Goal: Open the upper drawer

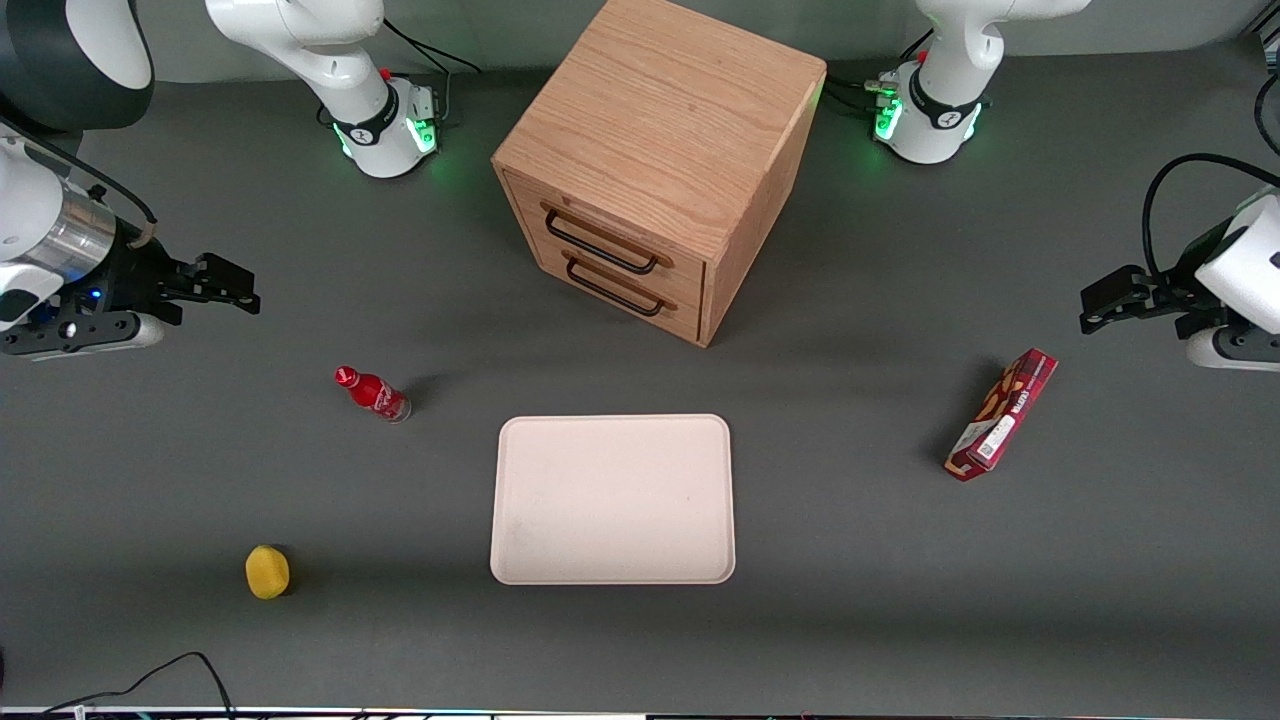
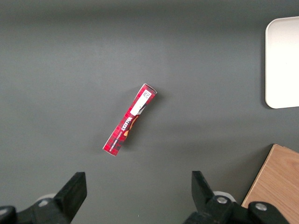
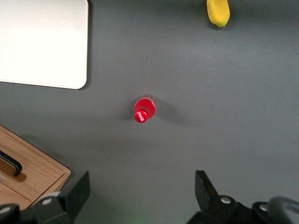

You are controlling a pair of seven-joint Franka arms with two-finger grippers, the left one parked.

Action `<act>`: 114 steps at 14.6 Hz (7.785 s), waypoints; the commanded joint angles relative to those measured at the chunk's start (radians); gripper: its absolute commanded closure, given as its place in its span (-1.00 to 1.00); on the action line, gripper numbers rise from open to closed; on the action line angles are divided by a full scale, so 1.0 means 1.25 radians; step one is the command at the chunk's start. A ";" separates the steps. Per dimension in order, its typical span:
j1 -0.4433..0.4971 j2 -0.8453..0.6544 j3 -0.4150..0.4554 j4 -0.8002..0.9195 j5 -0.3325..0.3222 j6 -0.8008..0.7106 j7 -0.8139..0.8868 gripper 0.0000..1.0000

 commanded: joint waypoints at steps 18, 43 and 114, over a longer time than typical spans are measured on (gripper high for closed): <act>0.026 0.068 0.287 0.013 -0.038 -0.005 -0.284 -1.00; 0.160 0.320 0.381 0.105 0.068 0.170 -0.152 -1.00; 0.119 0.371 0.366 0.054 -0.113 0.292 -0.201 -1.00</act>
